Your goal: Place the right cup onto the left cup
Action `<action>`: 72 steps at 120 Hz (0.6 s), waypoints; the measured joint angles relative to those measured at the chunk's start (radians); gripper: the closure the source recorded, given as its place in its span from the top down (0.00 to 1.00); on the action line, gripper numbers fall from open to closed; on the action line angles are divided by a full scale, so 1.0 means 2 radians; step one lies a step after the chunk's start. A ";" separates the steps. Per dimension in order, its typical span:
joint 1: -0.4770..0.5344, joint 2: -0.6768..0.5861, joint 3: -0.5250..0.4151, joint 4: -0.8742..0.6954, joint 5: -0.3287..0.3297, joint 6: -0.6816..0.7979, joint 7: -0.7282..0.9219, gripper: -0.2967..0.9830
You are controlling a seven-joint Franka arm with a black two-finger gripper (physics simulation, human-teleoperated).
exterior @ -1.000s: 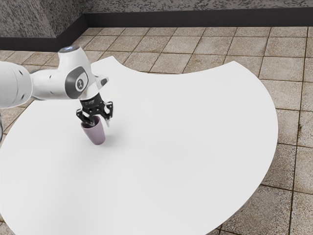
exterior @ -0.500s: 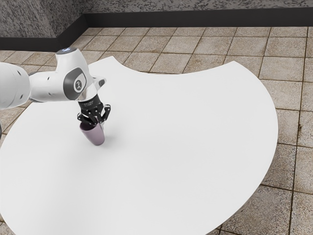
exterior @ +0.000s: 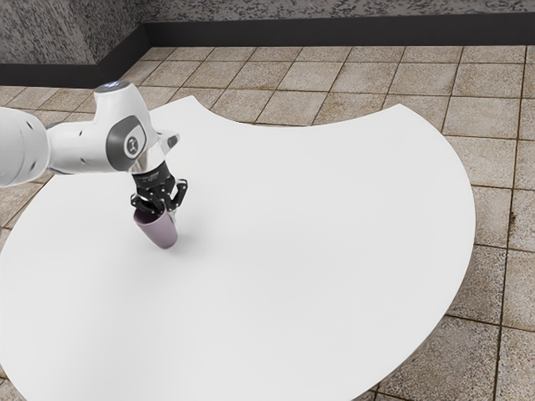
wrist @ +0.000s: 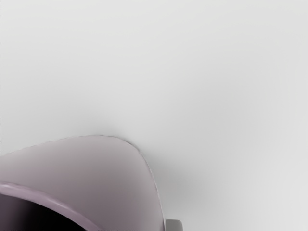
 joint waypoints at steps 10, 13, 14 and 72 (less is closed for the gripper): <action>0.002 -0.003 0.000 0.003 0.008 -0.006 -0.002 0.16; 0.002 -0.005 0.000 0.005 0.011 -0.009 -0.003 0.16; 0.002 -0.005 0.000 0.005 0.011 -0.010 -0.003 0.16; 0.030 0.004 -0.004 0.164 0.067 -0.115 -0.004 0.16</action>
